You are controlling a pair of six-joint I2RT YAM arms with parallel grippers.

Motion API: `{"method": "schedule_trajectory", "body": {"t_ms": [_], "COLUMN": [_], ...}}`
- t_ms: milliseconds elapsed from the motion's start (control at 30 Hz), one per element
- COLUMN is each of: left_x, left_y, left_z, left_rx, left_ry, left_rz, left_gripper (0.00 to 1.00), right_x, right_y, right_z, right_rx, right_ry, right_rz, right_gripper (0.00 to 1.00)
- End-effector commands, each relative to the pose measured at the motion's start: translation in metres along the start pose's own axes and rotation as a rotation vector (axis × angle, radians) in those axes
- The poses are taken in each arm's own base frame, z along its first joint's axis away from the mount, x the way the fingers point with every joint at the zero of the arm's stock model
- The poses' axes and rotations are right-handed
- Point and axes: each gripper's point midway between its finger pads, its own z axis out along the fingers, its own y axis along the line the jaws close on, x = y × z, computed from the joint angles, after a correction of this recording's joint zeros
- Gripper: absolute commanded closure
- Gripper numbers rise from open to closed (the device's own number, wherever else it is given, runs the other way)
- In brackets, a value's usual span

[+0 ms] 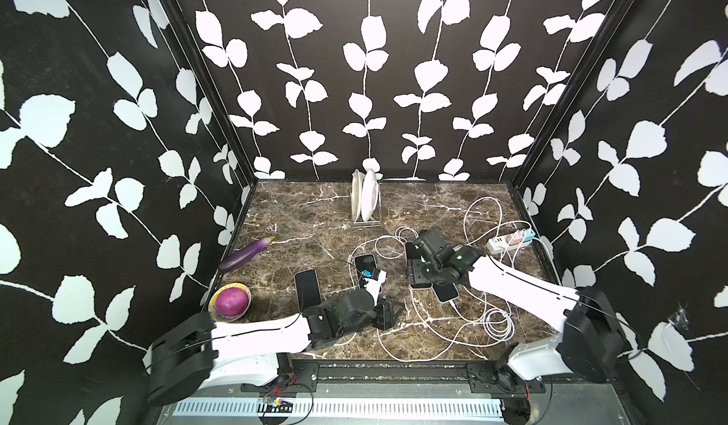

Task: Unplug the charging cable from the phone
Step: Place the phone at the center of the board.

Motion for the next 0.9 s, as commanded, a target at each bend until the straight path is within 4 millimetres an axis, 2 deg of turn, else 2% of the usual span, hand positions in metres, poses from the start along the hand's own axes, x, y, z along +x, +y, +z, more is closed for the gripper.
{"method": "schedule_trajectory", "body": {"t_ms": [0,67,167,367,433,633,800,867], "left_x": [-0.018,-0.026,-0.034,-0.032,-0.03,-0.029,-0.029,-0.027], "left_y": [0.043,0.054,0.051,0.059,0.063,0.07,0.075,0.076], "left_z": [-0.029,-0.04,-0.042,-0.042,-0.039,-0.038,-0.041,-0.042], "left_rx": [-0.294,-0.365,-0.33,-0.338,-0.344,-0.366,-0.379,-0.379], "left_ry": [-0.011,-0.009,-0.04,-0.049,-0.04,-0.022,-0.024,-0.021], "left_rz": [0.071,0.049,0.027,-0.006,-0.02,-0.043,-0.052,-0.057], "left_gripper": [0.36,0.36,0.37,0.37,0.38,0.39,0.38,0.38], "right_x": [-0.001,0.006,0.012,0.014,0.016,0.026,0.027,0.026], "right_y": [-0.001,-0.002,0.003,0.034,0.041,0.042,0.041,0.047], "right_z": [0.006,0.019,0.033,0.029,0.033,0.059,0.07,0.074], "right_rx": [0.028,0.044,0.056,0.008,0.0,0.035,0.074,0.054], "right_ry": [0.034,0.073,0.097,0.069,0.08,0.148,0.176,0.184], "right_rz": [-0.067,-0.092,-0.132,-0.155,-0.133,-0.035,-0.014,-0.02], "right_gripper": [1.0,1.0,1.0,1.0,1.0,1.0,1.0,1.0]}}
